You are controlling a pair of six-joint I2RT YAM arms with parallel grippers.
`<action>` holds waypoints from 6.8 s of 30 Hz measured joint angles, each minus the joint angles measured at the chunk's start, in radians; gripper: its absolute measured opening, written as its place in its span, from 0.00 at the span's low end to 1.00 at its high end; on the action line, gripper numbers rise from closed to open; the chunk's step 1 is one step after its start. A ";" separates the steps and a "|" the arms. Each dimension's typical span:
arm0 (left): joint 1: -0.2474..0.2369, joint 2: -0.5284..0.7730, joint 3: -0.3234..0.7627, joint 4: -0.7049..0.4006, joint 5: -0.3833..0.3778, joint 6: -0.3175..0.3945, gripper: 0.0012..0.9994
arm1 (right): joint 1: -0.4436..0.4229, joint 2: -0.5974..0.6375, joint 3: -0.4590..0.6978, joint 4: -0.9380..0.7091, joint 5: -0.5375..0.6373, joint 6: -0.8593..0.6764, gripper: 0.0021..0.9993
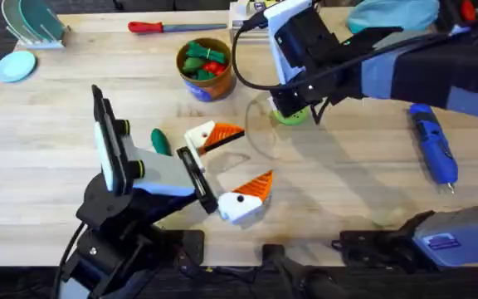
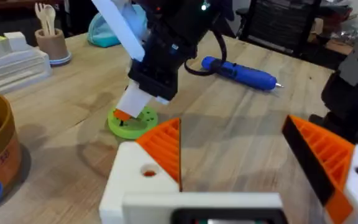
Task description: Pick up the gripper from the table and insert it into the empty holder that is missing its gripper. Then pick up a screw, insert it into the mounting hole, and use the screwdriver to tighten it. Finally, clean up the table by picking up the vegetable and placing it into the bucket.
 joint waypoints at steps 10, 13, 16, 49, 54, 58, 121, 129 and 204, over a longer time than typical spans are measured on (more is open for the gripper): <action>0.000 0.000 0.000 0.000 0.000 0.000 0.99 | 0.000 -0.004 0.004 -0.016 0.000 0.000 0.00; 0.000 0.000 0.000 0.000 0.000 0.000 0.99 | 0.000 -0.028 0.018 -0.050 0.000 0.000 0.00; 0.000 0.000 0.000 0.000 0.000 0.000 0.99 | 0.000 -0.075 0.055 -0.110 0.000 -0.005 0.00; 0.000 0.000 0.000 0.000 0.004 0.056 0.99 | 0.498 -0.144 0.491 -0.472 -0.022 -0.002 0.00; 0.000 0.000 0.000 0.000 0.008 0.060 0.99 | 0.498 -0.119 0.491 -0.472 -0.053 0.007 0.00; 0.000 0.000 0.000 0.000 0.008 0.060 0.99 | 0.498 -0.106 0.491 -0.472 -0.067 0.008 0.00; 0.000 0.006 0.000 0.000 0.011 0.060 0.99 | 0.176 -1.050 0.222 -0.793 -0.181 0.129 0.96; 0.000 0.006 0.000 0.000 0.011 0.060 0.99 | 0.176 -1.166 0.022 -0.762 -0.309 0.136 0.96; 0.000 0.006 0.000 0.000 0.003 0.067 0.00 | -0.923 -0.325 -0.073 -0.447 0.112 -0.405 0.97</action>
